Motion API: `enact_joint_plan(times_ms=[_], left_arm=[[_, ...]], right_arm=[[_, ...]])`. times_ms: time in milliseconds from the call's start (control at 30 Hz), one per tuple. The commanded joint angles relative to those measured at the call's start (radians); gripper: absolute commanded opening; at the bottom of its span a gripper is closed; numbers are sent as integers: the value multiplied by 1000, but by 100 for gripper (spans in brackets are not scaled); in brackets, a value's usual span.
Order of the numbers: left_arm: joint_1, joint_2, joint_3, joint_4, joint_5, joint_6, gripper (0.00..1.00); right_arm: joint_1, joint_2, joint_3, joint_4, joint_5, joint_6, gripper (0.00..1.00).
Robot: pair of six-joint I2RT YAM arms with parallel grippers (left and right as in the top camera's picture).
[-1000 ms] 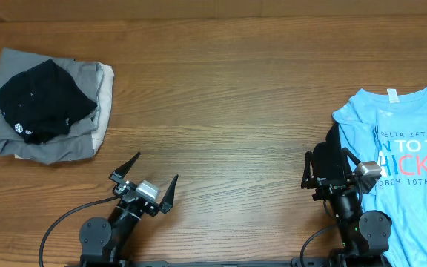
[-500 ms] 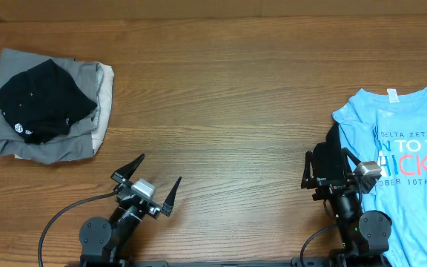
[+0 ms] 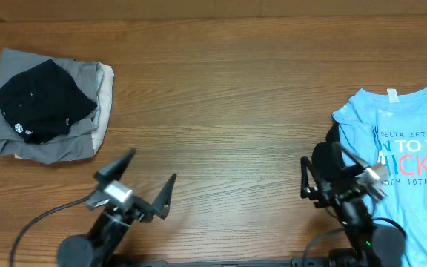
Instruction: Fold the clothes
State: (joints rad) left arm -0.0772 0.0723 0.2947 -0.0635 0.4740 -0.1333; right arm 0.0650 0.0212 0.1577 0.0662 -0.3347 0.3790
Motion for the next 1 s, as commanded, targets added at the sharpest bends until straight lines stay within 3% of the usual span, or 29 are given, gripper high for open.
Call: enact_joint_plan(times_ms=[0,167,367,533,600,767,967], left_arm=[[-2,117,152,-80,-36,-24,100],[-2,389,419,-263,-31,15,100],[-2,758,822,-577,-29,77,100],[-2,1005,1089,-829,-28,161,100],[-2,1070,1155,-899,-28,182,100],[-2,1140,1195,-958,77,175,100],[-2,1151,1195,-999,96,175,100]], right_arm=[[-8,37,161,5,-34,32,100],[-8,212,384,-144,-79,67,100],[-8,602,768,-629,-90,59,100],[-8,922,1069,-1041,-29,-127,100],[-9,1029,1141,-1139,22,-130,100],[-76,1246,1204,-1167,39,-113,100],[-281,1464,1206,-1107,103,-32,97]])
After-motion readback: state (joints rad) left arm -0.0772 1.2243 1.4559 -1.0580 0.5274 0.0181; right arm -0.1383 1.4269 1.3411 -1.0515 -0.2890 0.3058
